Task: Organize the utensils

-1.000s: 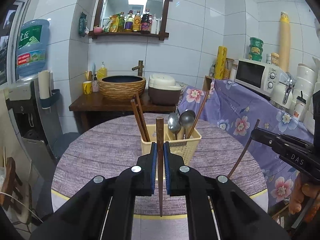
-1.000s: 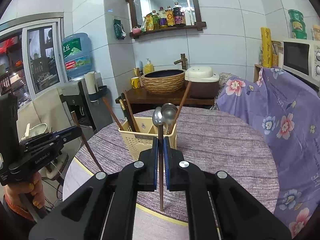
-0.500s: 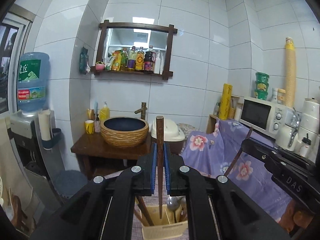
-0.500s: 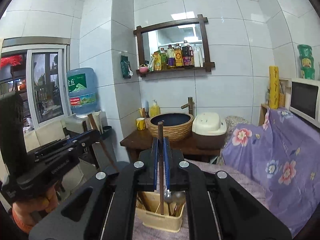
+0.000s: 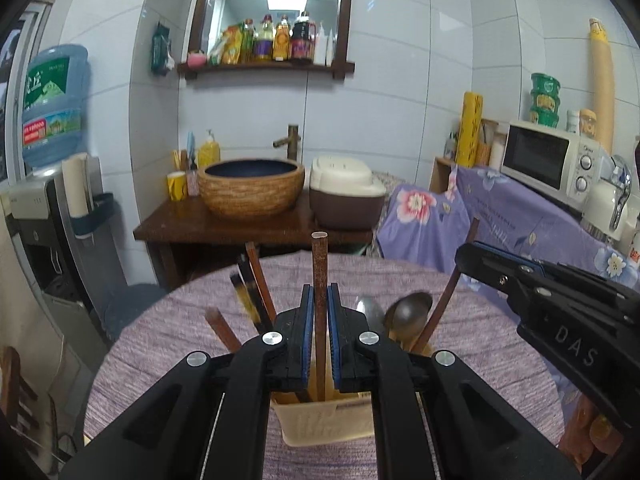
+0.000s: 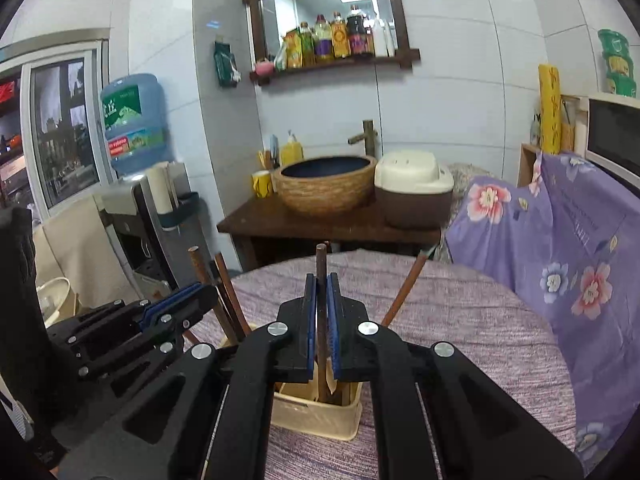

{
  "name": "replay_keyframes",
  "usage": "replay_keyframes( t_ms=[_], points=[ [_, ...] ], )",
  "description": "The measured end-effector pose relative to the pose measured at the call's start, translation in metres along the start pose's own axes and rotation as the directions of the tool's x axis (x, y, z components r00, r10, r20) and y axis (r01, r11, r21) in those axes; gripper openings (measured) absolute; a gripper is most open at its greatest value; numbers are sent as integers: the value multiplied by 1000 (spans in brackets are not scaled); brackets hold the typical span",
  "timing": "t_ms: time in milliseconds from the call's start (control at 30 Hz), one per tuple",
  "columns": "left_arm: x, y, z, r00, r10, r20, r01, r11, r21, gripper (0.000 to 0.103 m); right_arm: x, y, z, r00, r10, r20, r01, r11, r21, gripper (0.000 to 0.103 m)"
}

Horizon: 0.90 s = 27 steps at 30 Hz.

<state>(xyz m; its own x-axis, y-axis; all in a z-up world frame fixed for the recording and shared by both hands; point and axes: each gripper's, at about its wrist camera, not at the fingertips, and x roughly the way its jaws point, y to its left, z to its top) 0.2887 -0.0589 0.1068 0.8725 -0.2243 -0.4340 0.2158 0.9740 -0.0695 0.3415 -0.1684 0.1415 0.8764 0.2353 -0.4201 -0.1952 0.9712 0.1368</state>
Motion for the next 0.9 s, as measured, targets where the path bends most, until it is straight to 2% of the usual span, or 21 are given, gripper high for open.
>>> replay_keyframes(
  t_ms=[133,233,267,300,333,367,400,433,567,600,633,667,700,800,900],
  points=[
    [8,1,-9,1000,13,-23,-13,1000,6,8,0,-2,-4,1000,-2,24,2,1000,0,7],
    [4,1,-9,1000,-4,-19,4,1000,0,8,-3,-1,-3,1000,0,28,0,1000,-8,9],
    [0,1,-9,1000,-4,-10,4,1000,2,9,-5,1,-4,999,-3,33,3,1000,-17,12],
    [-3,1,-9,1000,-3,2,3,1000,5,11,-8,3,-5,999,-12,37,13,999,-33,25],
    [-10,2,-9,1000,-6,19,5,1000,6,22,-11,5,-5,999,-18,43,20,999,-42,46],
    [-18,4,-10,999,-6,37,6,1000,2,29,-16,7,-7,998,-25,59,28,998,-50,56],
    [-27,7,-12,998,-5,61,5,1000,-5,44,-26,9,-10,995,-36,96,42,997,-62,63],
    [-35,9,-15,997,-7,81,8,1000,-11,55,-34,12,-13,992,-42,121,52,996,-74,63],
    [-78,17,-34,988,-3,157,2,1000,3,73,-66,22,-26,983,-92,159,112,986,-120,69],
    [-86,17,-38,985,1,171,-3,1000,11,81,-76,23,-32,981,-94,167,114,987,-116,74],
    [-101,20,-49,980,10,197,-14,1000,19,94,-85,25,-37,980,-98,174,119,986,-114,83],
    [-111,22,-57,976,14,217,-19,1000,22,99,-98,27,-47,977,-105,186,128,985,-114,89],
    [-120,24,-66,972,10,236,-16,1000,22,98,-108,28,-55,975,-101,200,126,985,-115,98],
    [-149,29,-109,966,23,258,-31,999,27,98,-147,38,-102,963,-70,259,110,984,-142,97],
    [-166,27,-154,973,42,226,-47,999,18,98,-177,51,-167,961,-67,270,116,979,-169,97]
  ],
)
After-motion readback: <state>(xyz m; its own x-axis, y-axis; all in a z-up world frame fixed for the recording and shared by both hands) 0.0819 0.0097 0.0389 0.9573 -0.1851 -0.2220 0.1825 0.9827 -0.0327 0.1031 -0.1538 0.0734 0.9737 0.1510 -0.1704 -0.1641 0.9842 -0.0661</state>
